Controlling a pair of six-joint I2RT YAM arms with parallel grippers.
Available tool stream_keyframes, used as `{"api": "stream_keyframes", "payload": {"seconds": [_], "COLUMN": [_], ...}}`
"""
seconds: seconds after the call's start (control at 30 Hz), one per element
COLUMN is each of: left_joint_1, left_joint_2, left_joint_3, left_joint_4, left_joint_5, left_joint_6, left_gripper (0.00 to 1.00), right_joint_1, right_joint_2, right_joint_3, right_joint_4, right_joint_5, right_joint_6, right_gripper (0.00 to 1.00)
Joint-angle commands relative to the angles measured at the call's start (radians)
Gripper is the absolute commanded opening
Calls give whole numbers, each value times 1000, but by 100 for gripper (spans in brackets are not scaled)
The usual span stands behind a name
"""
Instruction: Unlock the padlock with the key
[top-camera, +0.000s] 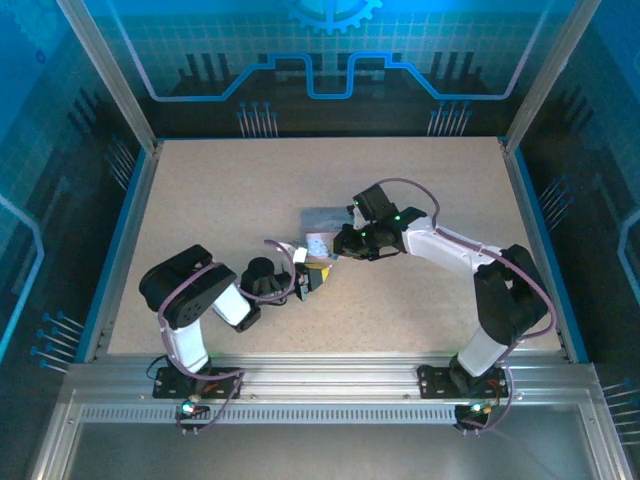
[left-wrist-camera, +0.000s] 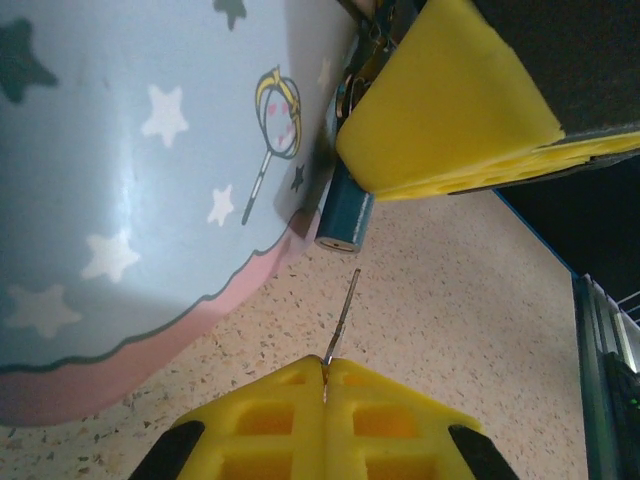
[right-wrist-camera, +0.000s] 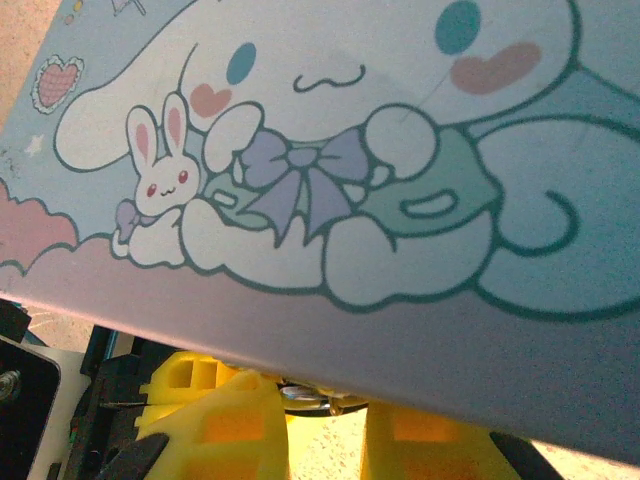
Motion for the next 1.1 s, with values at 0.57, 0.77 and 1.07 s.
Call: {"api": "stream_keyframes", "payload": {"seconds": [0.57, 0.77, 1.07], "left_joint_1": [25, 28, 30], "left_joint_2": [-21, -28, -64], "left_joint_3": [16, 22, 0], "left_joint_4": [32, 33, 33], "left_joint_5": [6, 7, 2], "left_joint_6": [10, 4, -1], "left_gripper": [0, 0, 0], "right_joint_1": [-12, -12, -13], "right_joint_2": [-37, -34, -31], "right_joint_3": [15, 7, 3], "right_joint_4": [29, 37, 39], "right_joint_5": [-51, -53, -48], "right_joint_6": [12, 16, 15], "right_gripper": [5, 5, 5]}}
